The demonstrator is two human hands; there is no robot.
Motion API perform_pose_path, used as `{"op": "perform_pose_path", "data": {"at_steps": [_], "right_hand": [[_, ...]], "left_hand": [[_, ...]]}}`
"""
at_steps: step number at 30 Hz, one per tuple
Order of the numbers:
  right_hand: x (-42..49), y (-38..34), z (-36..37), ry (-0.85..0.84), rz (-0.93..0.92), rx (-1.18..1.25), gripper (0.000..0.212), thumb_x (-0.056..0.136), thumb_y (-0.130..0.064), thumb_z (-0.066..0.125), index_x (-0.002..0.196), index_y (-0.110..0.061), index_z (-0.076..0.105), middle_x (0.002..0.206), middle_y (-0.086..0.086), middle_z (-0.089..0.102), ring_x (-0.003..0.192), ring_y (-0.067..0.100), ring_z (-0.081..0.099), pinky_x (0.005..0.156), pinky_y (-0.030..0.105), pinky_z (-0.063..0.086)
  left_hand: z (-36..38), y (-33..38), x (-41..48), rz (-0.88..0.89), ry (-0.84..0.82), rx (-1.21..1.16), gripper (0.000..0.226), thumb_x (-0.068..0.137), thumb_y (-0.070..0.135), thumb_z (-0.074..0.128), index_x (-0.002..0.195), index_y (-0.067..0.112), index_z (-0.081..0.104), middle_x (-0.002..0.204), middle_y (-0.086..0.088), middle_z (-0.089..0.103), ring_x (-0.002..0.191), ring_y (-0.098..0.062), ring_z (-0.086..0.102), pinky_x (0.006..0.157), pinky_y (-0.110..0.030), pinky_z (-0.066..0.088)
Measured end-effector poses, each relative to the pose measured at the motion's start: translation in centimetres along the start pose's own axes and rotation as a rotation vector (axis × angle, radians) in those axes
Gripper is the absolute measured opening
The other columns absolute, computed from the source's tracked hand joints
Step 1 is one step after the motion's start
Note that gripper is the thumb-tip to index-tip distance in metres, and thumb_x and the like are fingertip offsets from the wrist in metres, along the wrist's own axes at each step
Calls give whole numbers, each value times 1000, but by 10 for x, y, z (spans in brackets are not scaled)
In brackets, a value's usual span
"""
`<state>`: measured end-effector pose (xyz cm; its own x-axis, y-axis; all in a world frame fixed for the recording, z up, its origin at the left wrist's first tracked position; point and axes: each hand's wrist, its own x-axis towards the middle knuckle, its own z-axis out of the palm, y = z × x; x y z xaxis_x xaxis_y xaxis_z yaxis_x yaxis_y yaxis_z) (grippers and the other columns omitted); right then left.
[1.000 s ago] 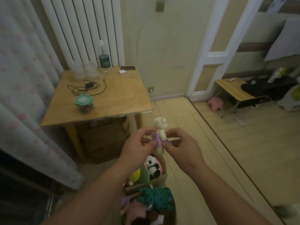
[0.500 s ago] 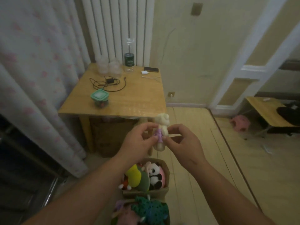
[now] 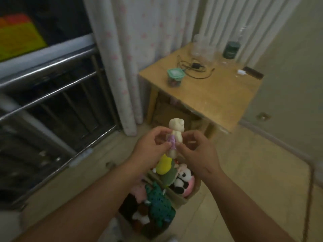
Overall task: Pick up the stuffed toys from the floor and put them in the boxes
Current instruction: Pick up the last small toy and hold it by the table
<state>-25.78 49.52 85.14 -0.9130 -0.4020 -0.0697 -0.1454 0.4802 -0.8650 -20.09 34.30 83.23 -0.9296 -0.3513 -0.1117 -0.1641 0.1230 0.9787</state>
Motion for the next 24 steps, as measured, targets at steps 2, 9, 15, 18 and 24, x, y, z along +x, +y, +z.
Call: {"op": "perform_pose_path", "data": {"at_steps": [2, 9, 15, 18, 24], "right_hand": [[-2, -7, 15, -84, -26, 43, 13, 84, -30, 71, 92, -28, 62, 79, -12, 67, 67, -8, 61, 51, 9, 44], [-23, -28, 73, -267, -64, 50, 16, 79, -37, 73, 92, -34, 63, 87, -14, 70, 79, 0, 67, 70, 31, 58], [-48, -32, 105, -332, -35, -50, 14, 82, -30, 72, 95, -30, 67, 87, -13, 70, 79, -1, 66, 71, 26, 54], [-56, -28, 114, -345, -21, -62, 13, 81, -29, 73, 93, -29, 68, 84, -12, 71, 78, 1, 67, 69, 24, 52], [-55, -28, 121, -382, -25, -99, 11, 82, -30, 72, 90, -30, 65, 83, -12, 69, 77, 2, 65, 66, 23, 50]], "left_hand": [[-15, -4, -16, -42, 70, 16, 30, 79, 18, 71, 90, 45, 65, 95, 6, 68, 83, -16, 68, 74, -37, 58], [-69, -23, -70, -106, 312, 17, 22, 84, 12, 68, 98, 29, 67, 100, 2, 69, 78, -19, 67, 56, -19, 48], [-92, -58, -107, -171, 346, -27, 23, 80, 12, 72, 91, 31, 67, 92, 7, 66, 72, -12, 64, 73, -35, 56], [-97, -72, -118, -189, 339, -45, 24, 80, 13, 73, 94, 32, 67, 96, 2, 66, 69, -8, 61, 66, -28, 56], [-95, -78, -126, -189, 340, -35, 27, 82, 17, 71, 97, 37, 63, 104, 6, 65, 69, -1, 61, 61, -18, 52]]}}
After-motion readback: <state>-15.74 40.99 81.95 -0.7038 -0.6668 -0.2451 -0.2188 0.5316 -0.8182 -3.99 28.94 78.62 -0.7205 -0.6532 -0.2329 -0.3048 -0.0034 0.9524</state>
